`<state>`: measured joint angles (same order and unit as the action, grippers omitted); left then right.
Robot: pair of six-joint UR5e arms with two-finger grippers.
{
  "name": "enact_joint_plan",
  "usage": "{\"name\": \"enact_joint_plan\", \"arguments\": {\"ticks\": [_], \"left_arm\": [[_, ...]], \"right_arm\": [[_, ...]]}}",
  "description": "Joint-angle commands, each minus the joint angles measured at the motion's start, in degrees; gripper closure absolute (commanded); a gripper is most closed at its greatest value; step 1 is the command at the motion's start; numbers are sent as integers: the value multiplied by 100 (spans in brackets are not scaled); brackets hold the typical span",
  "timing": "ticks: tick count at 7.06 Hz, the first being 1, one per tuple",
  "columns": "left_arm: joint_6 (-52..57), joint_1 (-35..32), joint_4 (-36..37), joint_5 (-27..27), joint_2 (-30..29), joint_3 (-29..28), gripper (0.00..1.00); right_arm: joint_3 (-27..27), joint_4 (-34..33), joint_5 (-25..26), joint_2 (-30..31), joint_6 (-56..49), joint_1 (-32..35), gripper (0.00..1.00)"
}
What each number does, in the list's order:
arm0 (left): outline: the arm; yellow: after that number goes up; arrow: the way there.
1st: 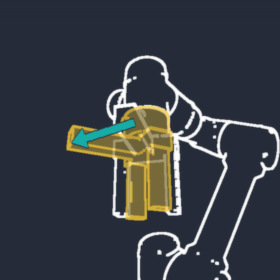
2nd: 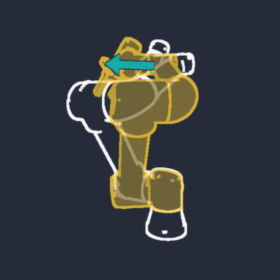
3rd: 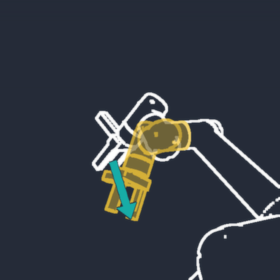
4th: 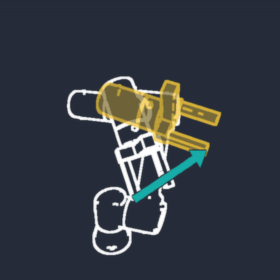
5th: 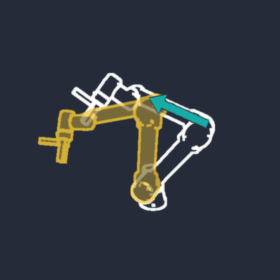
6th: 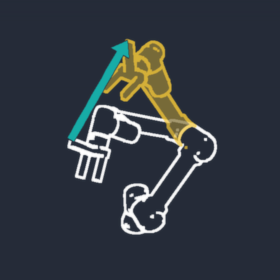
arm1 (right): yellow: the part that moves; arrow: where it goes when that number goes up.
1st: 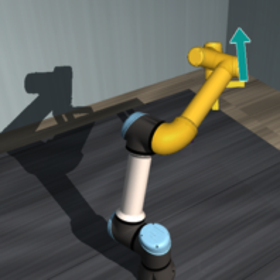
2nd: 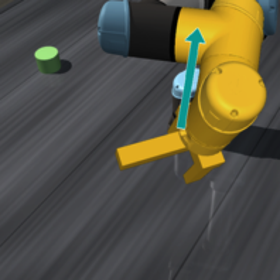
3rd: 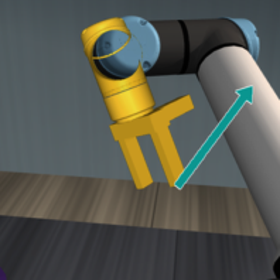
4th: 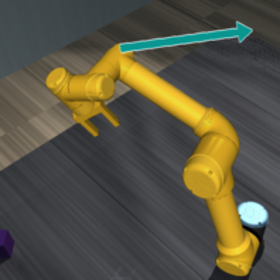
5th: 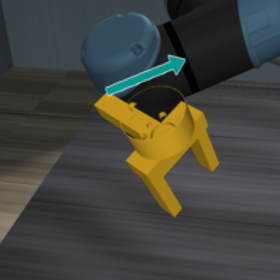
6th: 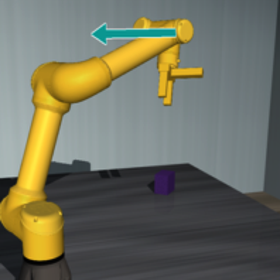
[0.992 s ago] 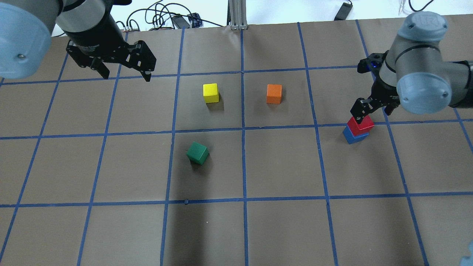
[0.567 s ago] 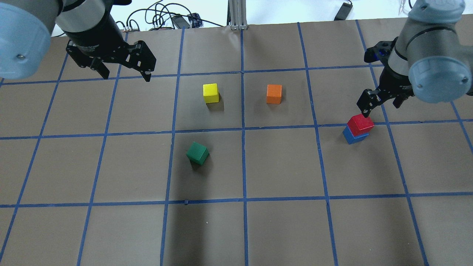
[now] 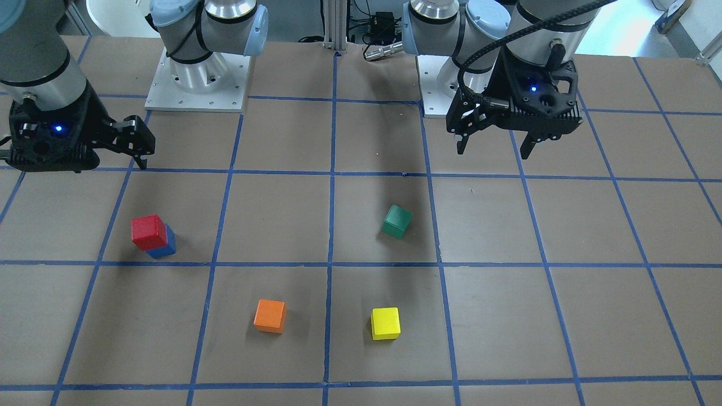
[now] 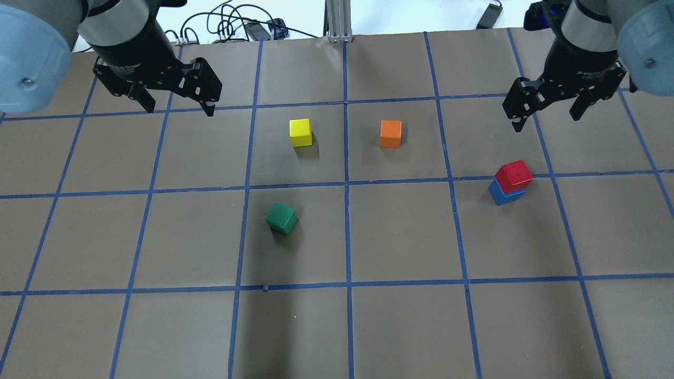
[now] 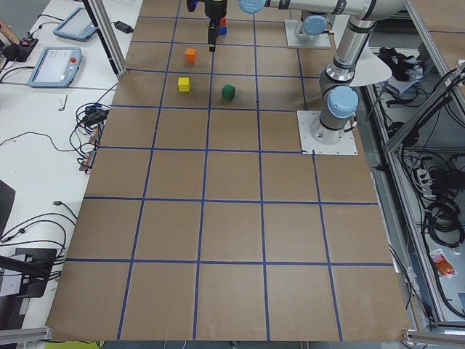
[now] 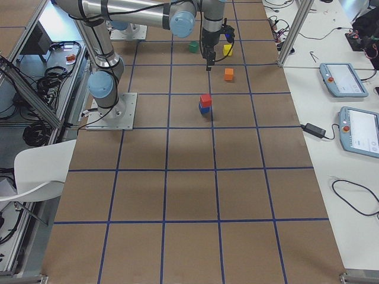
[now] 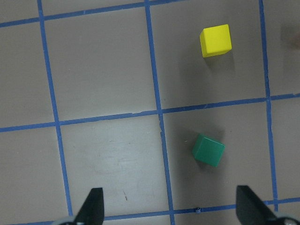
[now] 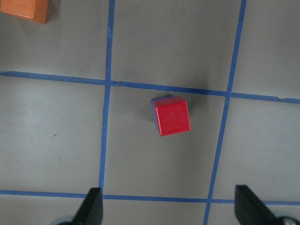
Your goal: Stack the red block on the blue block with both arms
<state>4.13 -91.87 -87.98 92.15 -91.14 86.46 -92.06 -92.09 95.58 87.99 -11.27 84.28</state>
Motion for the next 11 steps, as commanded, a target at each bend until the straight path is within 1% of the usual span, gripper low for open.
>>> {"name": "enact_joint_plan", "arguments": {"ticks": [1, 2, 3, 4, 6, 8, 11], "left_arm": [[0, 2, 0, 5, -9, 12, 0], [0, 2, 0, 5, 8, 12, 0], [0, 2, 0, -4, 26, 12, 0], [0, 2, 0, -4, 17, 12, 0], [0, 2, 0, 5, 17, 12, 0], [0, 2, 0, 5, 0, 12, 0], [0, 2, 0, -4, 8, 12, 0]], "right_arm": [[39, 104, -47, 26, 1260, 447, 0], [21, 130, -48, 60, 1511, 475, 0], [-5, 139, -214, 200, 1514, 484, 0], [-14, 130, -676, 297, 1531, 484, 0], [-40, 130, -637, 316, 1549, 484, 0], [-206, 52, -628, 316, 1549, 484, 0], [-208, 60, -637, 377, 1549, 484, 0]]}}
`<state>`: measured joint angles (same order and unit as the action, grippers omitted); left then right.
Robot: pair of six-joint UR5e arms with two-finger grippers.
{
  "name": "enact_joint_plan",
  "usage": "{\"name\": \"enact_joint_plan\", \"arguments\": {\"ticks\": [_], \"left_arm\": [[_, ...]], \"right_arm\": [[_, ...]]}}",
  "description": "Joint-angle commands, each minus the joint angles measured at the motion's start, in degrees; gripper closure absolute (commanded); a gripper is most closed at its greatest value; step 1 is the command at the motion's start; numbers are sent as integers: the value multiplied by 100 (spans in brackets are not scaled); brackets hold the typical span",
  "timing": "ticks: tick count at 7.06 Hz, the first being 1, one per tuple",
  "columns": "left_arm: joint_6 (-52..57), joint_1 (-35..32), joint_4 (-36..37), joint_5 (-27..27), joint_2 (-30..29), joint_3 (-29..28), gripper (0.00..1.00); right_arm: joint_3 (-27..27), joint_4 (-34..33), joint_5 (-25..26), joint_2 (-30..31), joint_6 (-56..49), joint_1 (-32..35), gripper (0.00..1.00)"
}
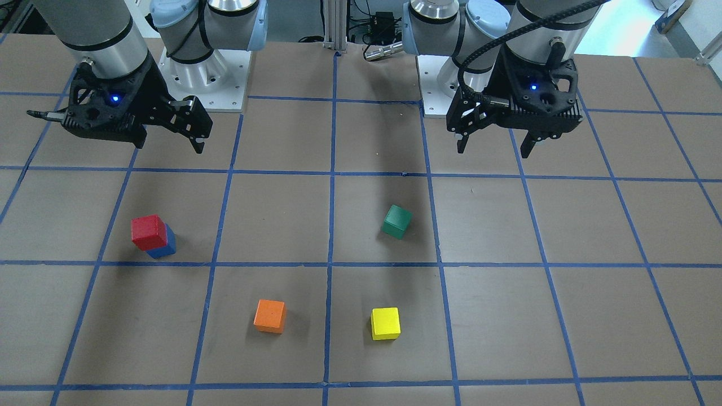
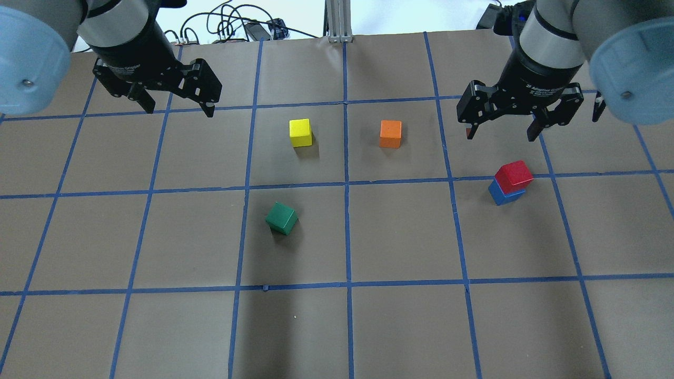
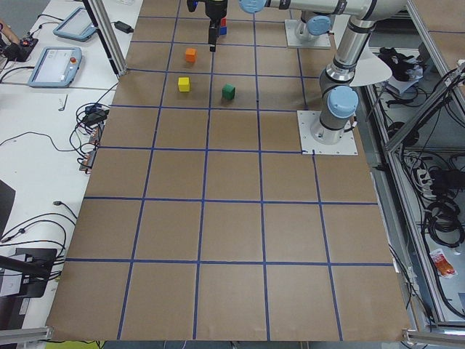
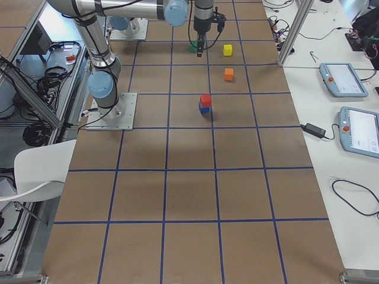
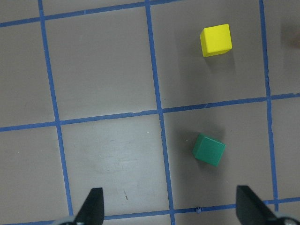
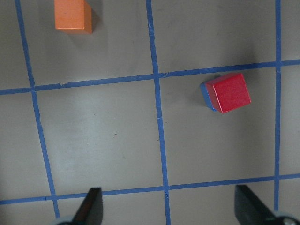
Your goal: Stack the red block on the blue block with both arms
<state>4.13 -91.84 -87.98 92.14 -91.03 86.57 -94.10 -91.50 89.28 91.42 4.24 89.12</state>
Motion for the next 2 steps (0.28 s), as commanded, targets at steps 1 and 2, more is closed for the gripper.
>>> {"name": "enact_joint_plan", "arguments": {"ticks": [1, 2], "left_arm": [[0, 0, 0, -3, -2, 0, 0], [0, 0, 0, -3, 6, 0, 0]], "right_arm": [[-3, 0, 2, 34, -2, 0, 0], [-12, -8, -7, 34, -2, 0, 0]]}}
